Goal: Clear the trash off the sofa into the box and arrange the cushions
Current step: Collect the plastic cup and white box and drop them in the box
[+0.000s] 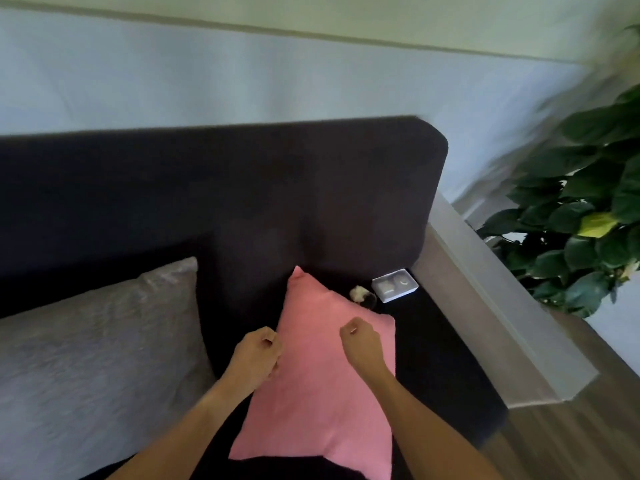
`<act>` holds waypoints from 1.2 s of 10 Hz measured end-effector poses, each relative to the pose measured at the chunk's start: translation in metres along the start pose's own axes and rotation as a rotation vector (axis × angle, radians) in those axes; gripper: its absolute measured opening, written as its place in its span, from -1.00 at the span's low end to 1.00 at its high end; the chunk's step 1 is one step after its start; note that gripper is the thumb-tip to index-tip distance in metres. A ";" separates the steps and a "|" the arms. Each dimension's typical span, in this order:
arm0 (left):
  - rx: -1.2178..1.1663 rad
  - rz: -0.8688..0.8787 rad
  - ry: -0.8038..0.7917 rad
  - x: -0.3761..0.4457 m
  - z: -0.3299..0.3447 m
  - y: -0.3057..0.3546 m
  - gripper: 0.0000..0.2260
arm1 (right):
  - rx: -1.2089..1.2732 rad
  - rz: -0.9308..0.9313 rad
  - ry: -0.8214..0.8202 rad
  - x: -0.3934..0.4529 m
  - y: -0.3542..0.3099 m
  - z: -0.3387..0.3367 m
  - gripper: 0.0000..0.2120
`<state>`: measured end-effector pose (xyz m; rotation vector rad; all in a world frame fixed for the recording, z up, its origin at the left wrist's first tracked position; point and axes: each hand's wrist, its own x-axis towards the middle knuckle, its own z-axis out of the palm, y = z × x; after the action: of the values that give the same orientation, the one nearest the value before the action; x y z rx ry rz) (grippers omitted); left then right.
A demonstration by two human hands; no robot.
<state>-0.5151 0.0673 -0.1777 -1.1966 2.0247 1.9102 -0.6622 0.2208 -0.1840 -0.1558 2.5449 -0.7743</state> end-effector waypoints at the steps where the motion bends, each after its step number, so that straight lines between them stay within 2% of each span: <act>1: 0.006 0.003 0.028 0.032 0.040 0.025 -0.82 | -0.090 0.000 0.012 0.049 0.027 -0.023 -0.75; 2: 0.050 0.023 0.061 0.062 0.082 0.046 -0.79 | -0.285 -0.076 0.041 0.104 0.051 -0.032 -0.68; 3: 0.025 0.023 0.095 0.082 0.114 0.060 -0.78 | -0.325 -0.034 -0.045 0.154 0.066 -0.033 -0.66; 4: -0.009 0.031 0.087 0.101 0.144 0.071 -0.89 | -0.323 -0.029 -0.176 0.203 0.086 -0.030 -0.58; 5: -0.105 -0.023 0.104 0.118 0.160 0.070 -0.86 | -0.365 -0.035 -0.303 0.238 0.098 -0.018 -0.50; 6: -0.164 -0.047 0.091 0.130 0.172 0.064 -0.79 | -0.335 -0.032 -0.349 0.261 0.107 -0.007 -0.50; 7: -0.173 -0.063 0.065 0.135 0.181 0.063 -0.81 | -0.289 0.009 -0.332 0.273 0.120 0.000 -0.50; 8: -0.170 -0.066 0.062 0.139 0.190 0.067 -0.81 | -0.213 -0.089 -0.143 0.263 0.119 -0.012 -0.67; 9: -0.104 0.005 0.083 0.143 0.200 0.072 -0.76 | -0.048 -0.136 0.032 0.246 0.110 -0.034 -0.75; 10: 0.159 0.159 0.145 0.147 0.209 0.076 -0.61 | 0.116 -0.168 0.090 0.230 0.106 -0.054 -0.78; 11: 0.462 0.296 0.159 0.156 0.217 0.084 -0.41 | 0.299 -0.155 0.024 0.219 0.106 -0.069 -0.79; 12: 0.741 0.437 0.195 0.168 0.220 0.089 -0.43 | 0.395 -0.161 -0.114 0.216 0.102 -0.080 -0.78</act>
<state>-0.7759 0.1760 -0.2468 -0.8031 2.8905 0.9599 -0.8871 0.2943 -0.2697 -0.2672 2.2413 -1.2737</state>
